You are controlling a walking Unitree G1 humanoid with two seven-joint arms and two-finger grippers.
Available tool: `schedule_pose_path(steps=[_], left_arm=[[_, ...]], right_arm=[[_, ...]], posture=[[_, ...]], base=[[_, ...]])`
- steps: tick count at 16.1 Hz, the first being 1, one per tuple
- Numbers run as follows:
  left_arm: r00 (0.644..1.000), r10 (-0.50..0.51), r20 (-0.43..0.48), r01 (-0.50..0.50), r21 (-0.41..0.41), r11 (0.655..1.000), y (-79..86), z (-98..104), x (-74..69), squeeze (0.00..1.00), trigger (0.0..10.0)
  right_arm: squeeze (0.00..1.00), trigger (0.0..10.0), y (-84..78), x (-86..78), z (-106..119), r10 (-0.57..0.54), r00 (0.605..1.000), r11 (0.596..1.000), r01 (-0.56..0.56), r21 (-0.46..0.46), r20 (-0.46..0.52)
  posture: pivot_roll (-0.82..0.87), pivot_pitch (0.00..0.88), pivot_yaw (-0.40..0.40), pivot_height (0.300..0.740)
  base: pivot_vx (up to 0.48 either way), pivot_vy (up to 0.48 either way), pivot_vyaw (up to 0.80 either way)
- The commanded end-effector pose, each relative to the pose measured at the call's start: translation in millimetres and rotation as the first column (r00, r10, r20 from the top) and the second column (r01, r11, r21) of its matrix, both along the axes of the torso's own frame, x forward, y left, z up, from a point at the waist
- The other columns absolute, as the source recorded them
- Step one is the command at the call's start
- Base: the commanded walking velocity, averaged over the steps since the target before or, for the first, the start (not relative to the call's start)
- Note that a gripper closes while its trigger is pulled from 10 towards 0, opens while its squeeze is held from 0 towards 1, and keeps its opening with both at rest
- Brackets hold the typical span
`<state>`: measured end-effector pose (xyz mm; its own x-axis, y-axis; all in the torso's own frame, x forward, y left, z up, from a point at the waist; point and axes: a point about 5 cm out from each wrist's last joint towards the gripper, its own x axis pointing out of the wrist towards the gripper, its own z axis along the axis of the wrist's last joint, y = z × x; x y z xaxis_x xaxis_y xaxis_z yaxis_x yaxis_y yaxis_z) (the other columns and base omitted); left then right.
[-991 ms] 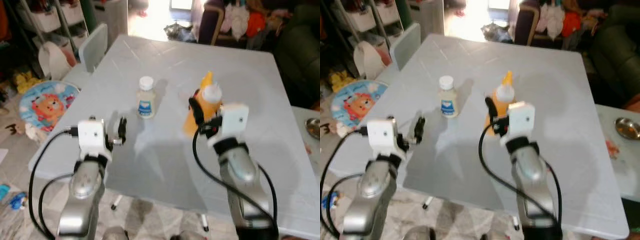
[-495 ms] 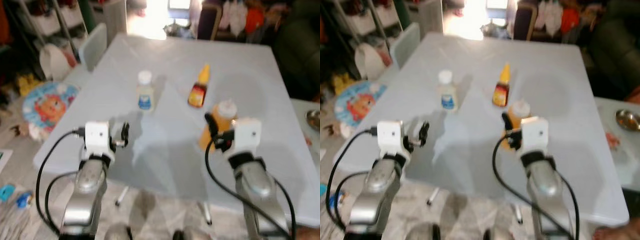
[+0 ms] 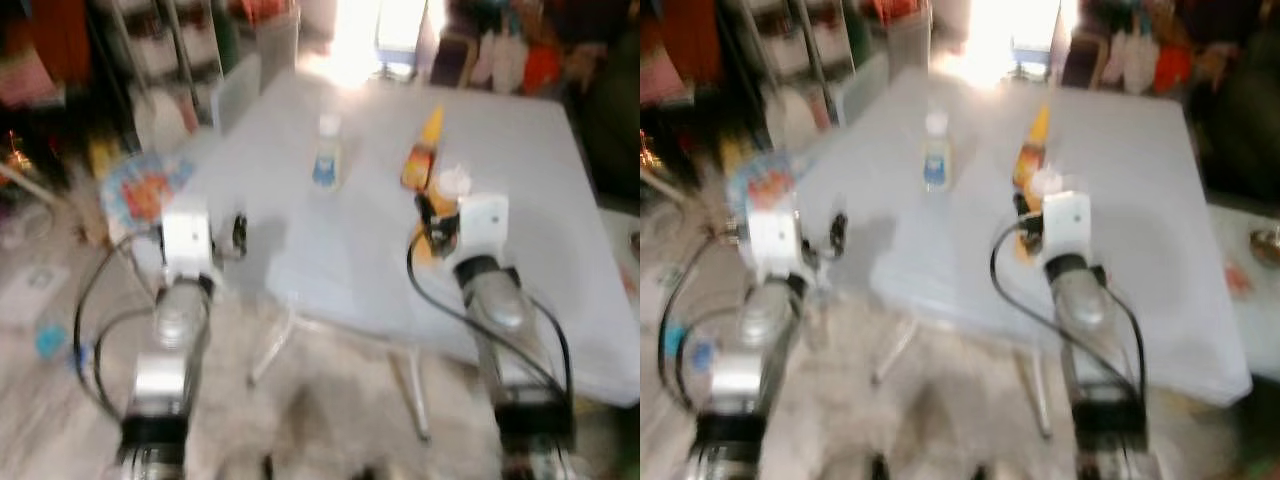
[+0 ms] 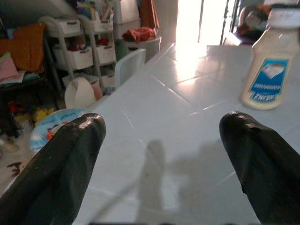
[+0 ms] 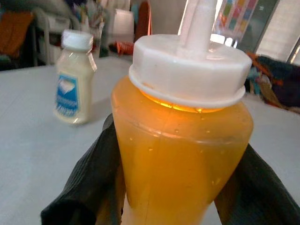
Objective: Restocking fridge
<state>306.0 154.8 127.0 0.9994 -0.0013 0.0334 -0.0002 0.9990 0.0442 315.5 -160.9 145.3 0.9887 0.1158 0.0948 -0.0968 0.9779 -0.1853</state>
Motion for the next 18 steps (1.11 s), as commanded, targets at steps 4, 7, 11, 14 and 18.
schedule_pose_path(steps=[4, 7, 11, 14, 18], left_arm=[[0.999, -0.003, 0.052, 0.003, 0.002, 1.000, -5.9, 7, 0.5, 0.00, 10.0], [0.999, 0.012, 0.041, -0.012, -0.012, 1.000, -3.0, 4, -9.6, 0.00, 10.0], [0.999, 0.036, -0.015, -0.036, 0.012, 0.999, 6.8, -14, -23.9, 0.00, 10.0], [0.999, 0.051, -0.017, -0.050, 0.036, 0.998, 9.9, -20, -26.9, 0.00, 10.0], [0.998, 0.056, -0.006, -0.055, 0.055, 0.997, 10.0, -18, -27.0, 0.00, 10.0]], right_arm=[[0.00, 10.0, 1.5, 8.7, 21, -0.126, 0.983, 0.986, 0.139, -0.093, 0.133], [0.00, 10.0, 8.4, 3.2, 33, 0.032, 0.987, 0.995, -0.017, -0.095, 0.156], [0.00, 10.0, 17.9, -19.7, 11, 0.193, 0.978, 0.981, -0.194, 0.009, 0.081], [0.00, 10.0, 8.8, -16.6, -10, 0.042, 0.999, 0.996, -0.042, 0.083, 0.007], [0.00, 10.0, 0.3, -19.6, -29, -0.049, 0.996, 0.986, 0.061, 0.156, -0.079]], posture=[[0.04, 0.000, 0.003, 0.740], [0.02, 0.000, 0.024, 0.740], [0.03, 0.000, 0.005, 0.740], [0.06, 0.000, -0.013, 0.740], [0.06, 0.000, -0.021, 0.740]], base=[[-0.262, 0.000, 0.00], [-0.262, 0.000, 0.00], [-0.262, 0.000, 0.00], [-0.254, 0.000, 0.00], [0.000, 0.000, 0.00]])
